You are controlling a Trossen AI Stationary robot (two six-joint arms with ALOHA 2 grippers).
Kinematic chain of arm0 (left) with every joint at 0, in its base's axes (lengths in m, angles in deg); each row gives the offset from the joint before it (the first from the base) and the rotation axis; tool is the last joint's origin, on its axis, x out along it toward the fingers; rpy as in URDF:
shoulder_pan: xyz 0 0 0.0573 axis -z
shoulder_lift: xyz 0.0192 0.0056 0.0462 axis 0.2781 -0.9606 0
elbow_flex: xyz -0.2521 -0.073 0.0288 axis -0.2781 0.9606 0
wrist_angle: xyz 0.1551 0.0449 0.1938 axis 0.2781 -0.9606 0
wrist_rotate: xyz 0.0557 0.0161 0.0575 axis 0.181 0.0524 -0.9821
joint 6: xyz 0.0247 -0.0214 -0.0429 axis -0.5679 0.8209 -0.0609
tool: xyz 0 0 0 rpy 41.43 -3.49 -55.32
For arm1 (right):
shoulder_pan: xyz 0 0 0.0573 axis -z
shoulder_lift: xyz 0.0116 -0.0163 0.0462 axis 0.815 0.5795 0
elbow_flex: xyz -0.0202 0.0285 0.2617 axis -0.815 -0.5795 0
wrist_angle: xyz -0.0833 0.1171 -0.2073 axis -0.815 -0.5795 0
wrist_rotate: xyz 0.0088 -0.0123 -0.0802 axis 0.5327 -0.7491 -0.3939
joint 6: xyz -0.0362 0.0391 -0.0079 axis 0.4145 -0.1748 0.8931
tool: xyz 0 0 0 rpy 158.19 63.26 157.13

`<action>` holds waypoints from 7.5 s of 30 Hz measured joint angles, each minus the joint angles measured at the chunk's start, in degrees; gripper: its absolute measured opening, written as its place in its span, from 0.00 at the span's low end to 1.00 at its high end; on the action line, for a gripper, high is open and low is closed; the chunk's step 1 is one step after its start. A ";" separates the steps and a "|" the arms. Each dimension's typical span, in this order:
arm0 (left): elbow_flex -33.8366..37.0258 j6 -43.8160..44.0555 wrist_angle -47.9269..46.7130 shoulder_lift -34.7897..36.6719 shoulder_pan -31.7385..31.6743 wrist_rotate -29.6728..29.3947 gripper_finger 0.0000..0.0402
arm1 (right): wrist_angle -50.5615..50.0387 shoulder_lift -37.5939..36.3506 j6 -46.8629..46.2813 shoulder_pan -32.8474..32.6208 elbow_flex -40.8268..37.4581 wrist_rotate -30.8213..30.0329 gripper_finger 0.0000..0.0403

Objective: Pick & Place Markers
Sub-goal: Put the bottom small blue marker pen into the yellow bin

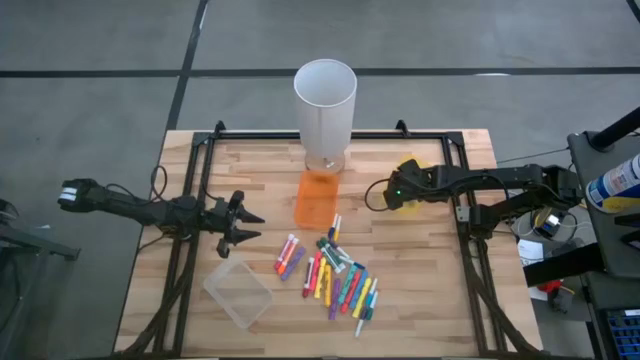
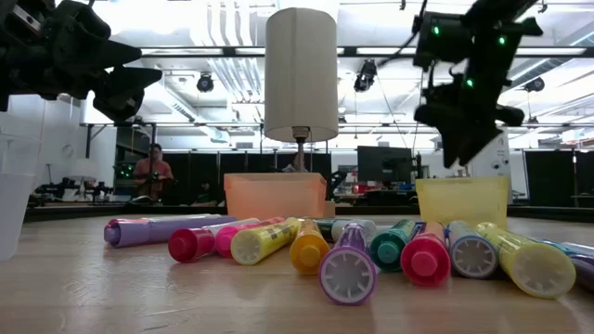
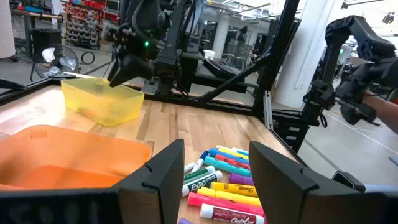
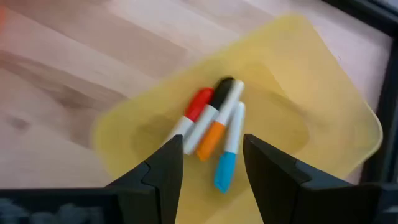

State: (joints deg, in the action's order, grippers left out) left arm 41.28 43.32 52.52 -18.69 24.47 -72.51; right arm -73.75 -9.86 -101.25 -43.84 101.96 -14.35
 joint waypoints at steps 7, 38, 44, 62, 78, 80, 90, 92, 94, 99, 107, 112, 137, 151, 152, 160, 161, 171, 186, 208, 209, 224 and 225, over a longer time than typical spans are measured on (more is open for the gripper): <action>0.00 0.01 -0.01 0.01 0.01 0.01 0.43 | 6.16 0.00 4.76 -3.67 3.95 0.07 0.40; 0.00 0.02 -0.02 0.00 0.01 0.01 0.43 | 36.19 13.63 14.12 -25.30 2.70 14.21 0.32; 0.00 0.01 0.00 0.02 0.01 0.01 0.43 | 36.48 19.39 11.59 -25.91 5.64 16.37 0.32; 0.00 0.00 -0.02 0.00 -0.01 -0.01 0.43 | 24.60 29.73 11.74 -28.15 17.05 18.07 0.31; 0.01 0.01 0.00 0.00 0.01 0.01 0.43 | 24.89 29.88 10.01 -28.89 15.80 17.62 0.27; 0.00 0.01 0.00 0.00 0.01 0.00 0.43 | 24.92 29.88 10.02 -28.89 15.80 17.62 0.27; 0.02 0.02 -0.01 0.00 0.00 0.00 0.43 | 24.95 29.88 10.03 -28.89 15.80 17.64 0.24; 0.00 0.02 -0.02 0.00 0.00 -0.01 0.43 | 24.92 29.88 10.00 -28.96 15.80 17.66 0.24; 0.02 0.00 -0.01 0.00 0.00 0.00 0.43 | 24.94 29.88 9.51 -29.00 15.80 17.64 0.25; 0.01 0.01 -0.02 0.00 0.01 0.01 0.43 | 24.89 29.88 8.70 -29.38 15.80 17.55 0.31; 0.00 0.01 -0.02 0.00 0.00 0.01 0.43 | 23.19 29.88 7.61 -30.03 15.61 16.55 0.39; 0.00 0.02 0.00 0.00 0.01 0.01 0.43 | 23.30 30.12 6.97 -30.03 14.00 16.65 0.37; 0.01 0.02 -0.01 0.00 0.01 -0.01 0.43 | 25.50 29.75 2.14 -30.80 7.96 16.99 0.23; 0.00 0.01 -0.01 0.00 0.00 -0.01 0.43 | 19.99 29.47 4.02 -30.29 12.38 17.51 0.05; 0.00 0.02 0.00 0.02 -0.01 -0.01 0.43 | 18.46 29.31 4.03 -30.34 13.22 16.98 0.04; 0.01 0.01 -0.01 0.00 0.01 0.00 0.43 | 8.10 26.67 4.93 -30.16 17.76 13.35 0.01; 0.00 0.01 -0.01 0.00 0.01 0.00 0.43 | 7.31 26.45 5.09 -30.16 18.02 13.27 0.01; 0.02 0.00 -0.02 0.00 0.01 0.01 0.43 | 1.09 22.18 6.55 -29.66 19.86 11.25 0.02; 0.00 0.02 -0.01 0.00 0.01 -0.01 0.43 | 8.88 22.84 15.25 -29.14 12.50 14.25 0.36; 0.00 0.00 -0.02 0.00 0.01 0.00 0.43 | 19.05 24.35 19.27 -26.83 5.99 16.86 0.28; 0.00 0.01 -0.01 0.00 0.01 0.01 0.43 | 20.44 24.35 19.26 -26.61 5.28 17.50 0.27; 0.00 0.02 0.00 0.00 0.00 0.01 0.43 | 24.93 24.11 15.93 -25.81 1.94 18.71 0.07; 0.01 0.01 -0.02 0.00 0.01 0.00 0.43 | 24.79 24.13 15.59 -25.81 2.17 18.74 0.07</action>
State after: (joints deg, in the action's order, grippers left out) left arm 41.29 43.34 52.50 -18.69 24.48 -72.51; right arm -48.96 14.27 -85.66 -69.65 104.13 4.39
